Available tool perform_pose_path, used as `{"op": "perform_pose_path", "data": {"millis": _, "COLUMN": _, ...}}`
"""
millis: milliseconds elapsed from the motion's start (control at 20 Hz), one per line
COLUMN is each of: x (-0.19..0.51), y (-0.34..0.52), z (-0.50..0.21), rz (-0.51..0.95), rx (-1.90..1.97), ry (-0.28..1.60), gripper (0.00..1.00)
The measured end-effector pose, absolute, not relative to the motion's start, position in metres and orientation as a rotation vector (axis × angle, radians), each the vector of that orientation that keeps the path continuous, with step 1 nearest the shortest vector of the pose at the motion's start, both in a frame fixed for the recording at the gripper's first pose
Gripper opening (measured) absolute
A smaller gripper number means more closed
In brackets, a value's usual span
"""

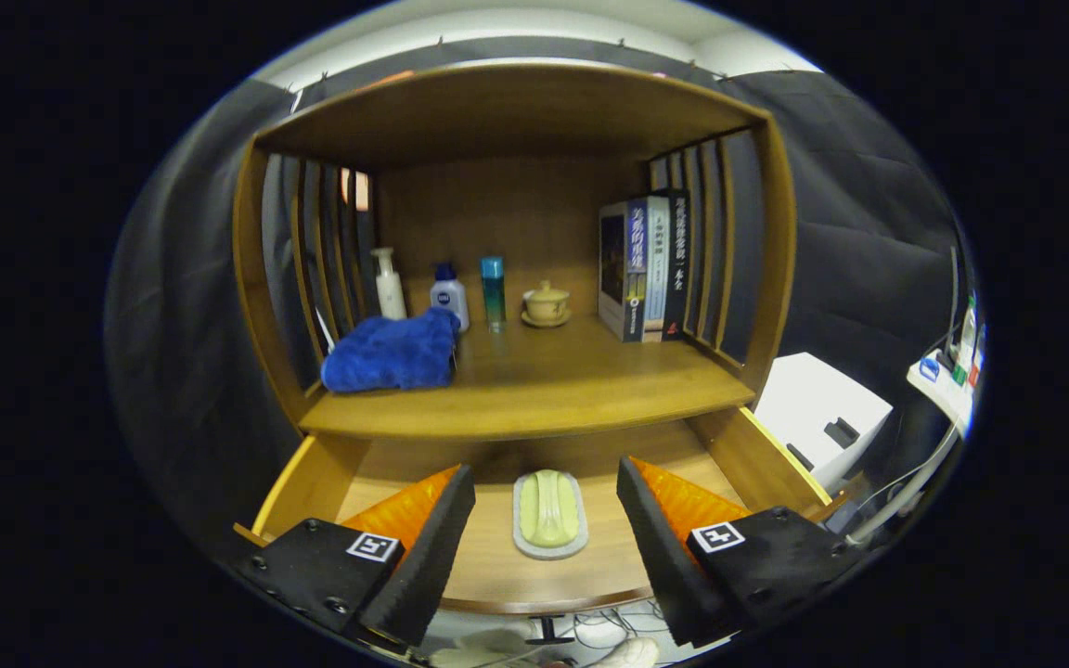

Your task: Pull open the drawer, take out the items inside it, and place them on the countertop above the cabinet.

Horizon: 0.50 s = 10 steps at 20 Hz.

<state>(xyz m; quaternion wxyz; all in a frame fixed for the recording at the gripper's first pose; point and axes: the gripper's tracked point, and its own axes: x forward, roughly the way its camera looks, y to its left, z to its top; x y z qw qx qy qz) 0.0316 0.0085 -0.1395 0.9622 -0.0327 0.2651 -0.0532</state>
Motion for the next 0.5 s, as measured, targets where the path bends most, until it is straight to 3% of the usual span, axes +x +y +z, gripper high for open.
{"op": "perform_pose_path", "data": {"millis": 500, "x": 0.074, "y": -0.011, "z": -0.211, "rz": -0.13, "rx": -0.068, "ry": 0.949, "gripper": 0.99}}
